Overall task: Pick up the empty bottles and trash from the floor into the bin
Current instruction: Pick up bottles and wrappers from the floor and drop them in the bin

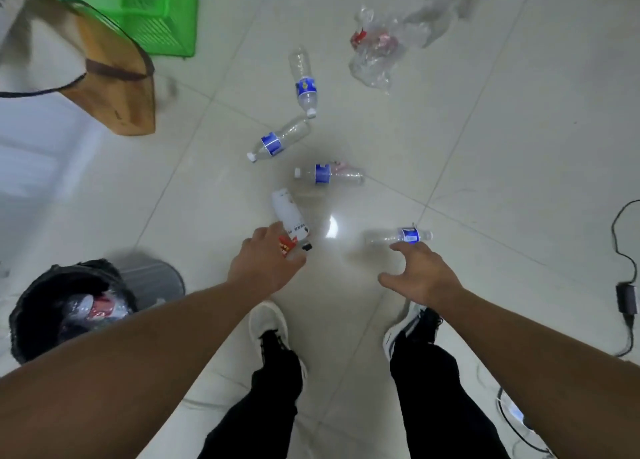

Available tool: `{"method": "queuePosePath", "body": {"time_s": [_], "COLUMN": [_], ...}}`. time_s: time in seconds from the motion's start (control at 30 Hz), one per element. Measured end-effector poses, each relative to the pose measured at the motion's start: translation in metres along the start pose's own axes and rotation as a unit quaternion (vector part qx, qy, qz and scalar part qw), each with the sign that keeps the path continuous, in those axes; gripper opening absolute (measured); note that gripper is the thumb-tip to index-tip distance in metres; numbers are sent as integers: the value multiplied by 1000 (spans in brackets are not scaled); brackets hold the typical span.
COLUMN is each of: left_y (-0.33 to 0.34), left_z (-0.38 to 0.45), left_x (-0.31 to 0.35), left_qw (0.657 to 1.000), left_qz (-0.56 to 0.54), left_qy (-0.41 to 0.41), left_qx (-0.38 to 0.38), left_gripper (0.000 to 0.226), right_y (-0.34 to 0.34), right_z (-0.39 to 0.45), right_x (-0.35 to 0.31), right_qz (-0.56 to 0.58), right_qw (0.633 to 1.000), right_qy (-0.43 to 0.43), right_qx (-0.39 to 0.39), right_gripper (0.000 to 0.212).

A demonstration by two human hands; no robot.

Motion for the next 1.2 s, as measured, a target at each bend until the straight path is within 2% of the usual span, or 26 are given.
{"method": "queuePosePath", "body": {"time_s": [0.2, 0.33, 0.4, 0.53, 0.63, 0.77, 0.9, 1.07, 1.2], "left_y": [82, 128, 147, 169, 159, 118, 74, 31, 17], "left_z": [134, 222, 255, 281, 269, 221, 150, 53, -10], "left_x": [-23, -38, -45, -58, -56, -44, -46, -55, -64], "left_qw": [990, 967, 955, 931, 913, 908, 910, 896, 888], "left_qz": [-103, -182, -201, -247, -304, -325, -307, -325, -335], "left_qy": [-74, -126, -148, -149, -123, -105, -141, -202, -227], "left_qx": [58, 129, 161, 223, 242, 244, 241, 227, 220], "left_gripper": [113, 122, 118, 102, 94, 86, 86, 87, 73], "right_y": [53, 88, 106, 131, 124, 91, 54, 2, -26], "right_z": [137, 223, 257, 288, 278, 235, 180, 120, 83], "right_x": [45, 79, 89, 90, 83, 58, 30, -12, -45], "right_qz": [-146, -223, -247, -263, -227, -164, -152, -132, -155], "right_qw": [988, 970, 963, 947, 957, 977, 979, 981, 975], "right_qy": [-44, -52, -51, -91, -113, -81, -100, -126, -151], "right_qx": [33, 84, 96, 159, 142, 106, 88, 71, 59], "right_gripper": [99, 106, 96, 61, 69, 70, 70, 70, 82]}}
Point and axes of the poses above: each hand's wrist, its own z-axis towards the middle knuckle, its own y-axis out of the palm, x = y × z, the point moved 3 cm from there along z, towards the middle knuckle, and after that the axes turned 9 degrees about -z, right-handed, at the moved point
